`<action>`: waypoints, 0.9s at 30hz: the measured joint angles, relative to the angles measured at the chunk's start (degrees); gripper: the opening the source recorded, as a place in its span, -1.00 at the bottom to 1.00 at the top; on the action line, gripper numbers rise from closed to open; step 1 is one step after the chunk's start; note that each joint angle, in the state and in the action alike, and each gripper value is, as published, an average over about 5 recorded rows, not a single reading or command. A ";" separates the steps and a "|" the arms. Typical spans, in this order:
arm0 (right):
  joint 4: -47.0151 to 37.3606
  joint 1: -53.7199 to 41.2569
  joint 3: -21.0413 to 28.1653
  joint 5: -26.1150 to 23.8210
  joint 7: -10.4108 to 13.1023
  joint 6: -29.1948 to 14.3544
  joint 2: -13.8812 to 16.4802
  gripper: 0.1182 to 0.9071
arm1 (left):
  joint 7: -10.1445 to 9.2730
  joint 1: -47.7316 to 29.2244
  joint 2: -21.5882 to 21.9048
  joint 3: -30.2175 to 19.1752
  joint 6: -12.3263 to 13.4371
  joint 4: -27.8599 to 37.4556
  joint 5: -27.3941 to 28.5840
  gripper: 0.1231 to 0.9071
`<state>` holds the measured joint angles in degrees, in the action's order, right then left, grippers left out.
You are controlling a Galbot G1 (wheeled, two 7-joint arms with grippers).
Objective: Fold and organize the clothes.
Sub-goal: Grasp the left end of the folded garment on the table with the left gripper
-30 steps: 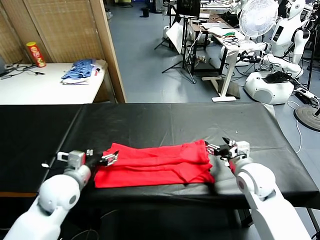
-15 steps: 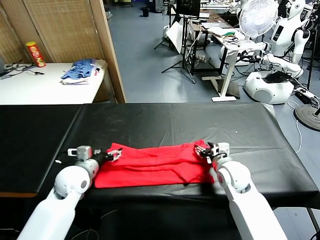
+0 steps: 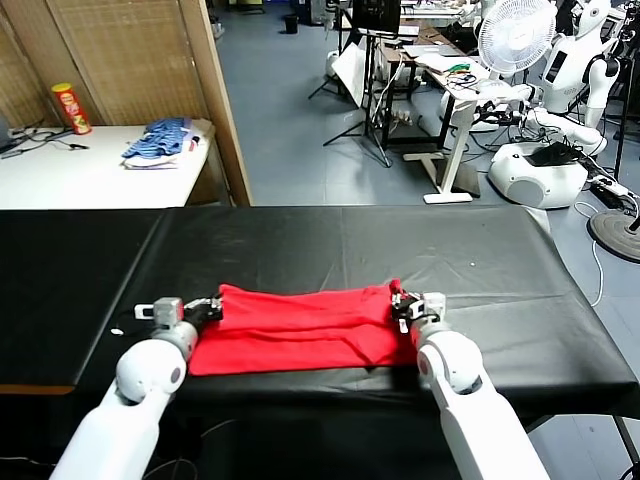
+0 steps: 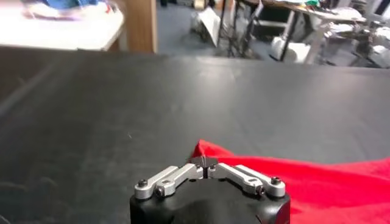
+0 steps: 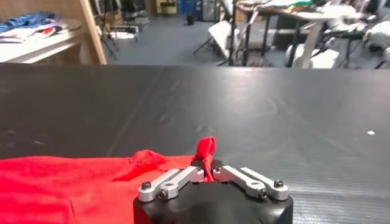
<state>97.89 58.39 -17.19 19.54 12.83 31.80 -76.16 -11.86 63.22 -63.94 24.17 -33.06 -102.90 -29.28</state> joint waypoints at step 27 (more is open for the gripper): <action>13.12 7.26 -5.71 3.10 -3.85 0.66 3.99 0.72 | -2.02 8.13 1.13 6.37 -3.79 -10.48 -8.44 0.71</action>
<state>111.00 65.65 -22.90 22.64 8.98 32.45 -72.17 -13.88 71.35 -62.81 30.54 -36.85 -113.38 -37.73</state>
